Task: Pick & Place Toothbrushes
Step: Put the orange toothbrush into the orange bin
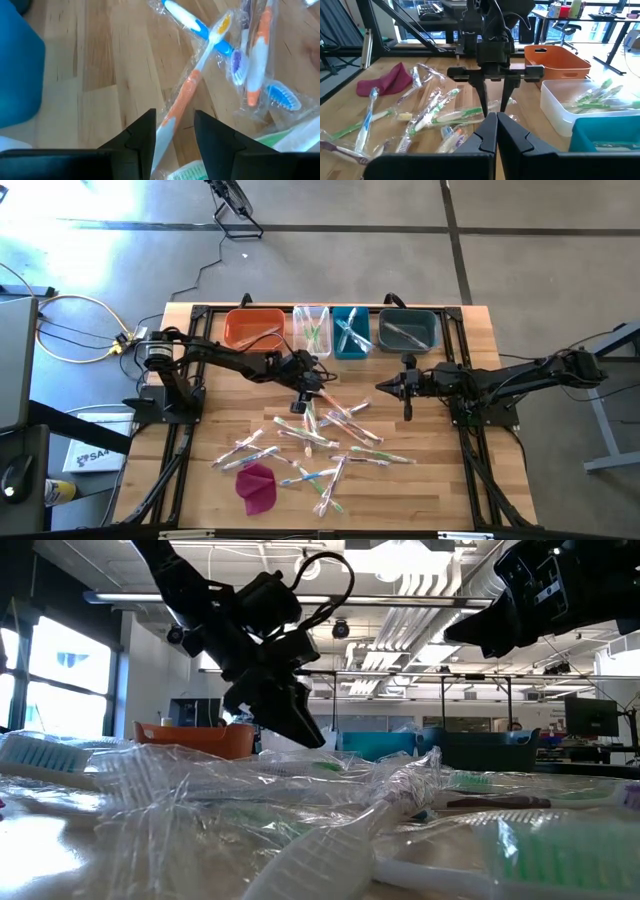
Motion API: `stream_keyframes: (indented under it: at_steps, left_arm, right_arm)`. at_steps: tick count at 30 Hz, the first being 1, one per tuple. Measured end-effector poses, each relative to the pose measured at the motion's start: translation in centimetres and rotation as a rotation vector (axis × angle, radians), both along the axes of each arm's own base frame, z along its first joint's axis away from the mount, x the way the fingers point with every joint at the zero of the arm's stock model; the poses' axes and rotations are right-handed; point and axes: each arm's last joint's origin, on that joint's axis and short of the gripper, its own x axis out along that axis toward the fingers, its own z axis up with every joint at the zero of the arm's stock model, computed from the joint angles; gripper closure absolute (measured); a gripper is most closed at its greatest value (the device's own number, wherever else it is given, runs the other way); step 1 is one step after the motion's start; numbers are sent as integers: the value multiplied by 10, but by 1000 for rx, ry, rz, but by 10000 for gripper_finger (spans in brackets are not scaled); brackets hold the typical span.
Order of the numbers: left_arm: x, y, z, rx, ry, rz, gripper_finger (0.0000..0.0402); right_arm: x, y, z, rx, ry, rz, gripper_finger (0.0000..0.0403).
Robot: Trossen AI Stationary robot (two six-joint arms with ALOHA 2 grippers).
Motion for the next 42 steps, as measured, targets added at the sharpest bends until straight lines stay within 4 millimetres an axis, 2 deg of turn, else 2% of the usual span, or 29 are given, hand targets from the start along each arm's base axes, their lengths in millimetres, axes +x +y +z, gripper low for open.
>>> stream_keyframes:
  at_steps: [7, 16, 38, 42]
  left_arm:
    - [2, 0, 2, 5, -26, -1, 273]
    - [8, 1, -25, -40, 16, -3, 273]
    - [6, 5, -29, -1, 66, 63, 273]
    - [6, 5, -29, -1, 66, 63, 291]
  right_arm:
    - [0, 0, 0, 0, 0, 0, 400]
    - [0, 0, 0, 0, 1, 0, 401]
    - [0, 0, 0, -4, 2, 1, 401]
    - [0, 0, 0, -4, 2, 1, 401]
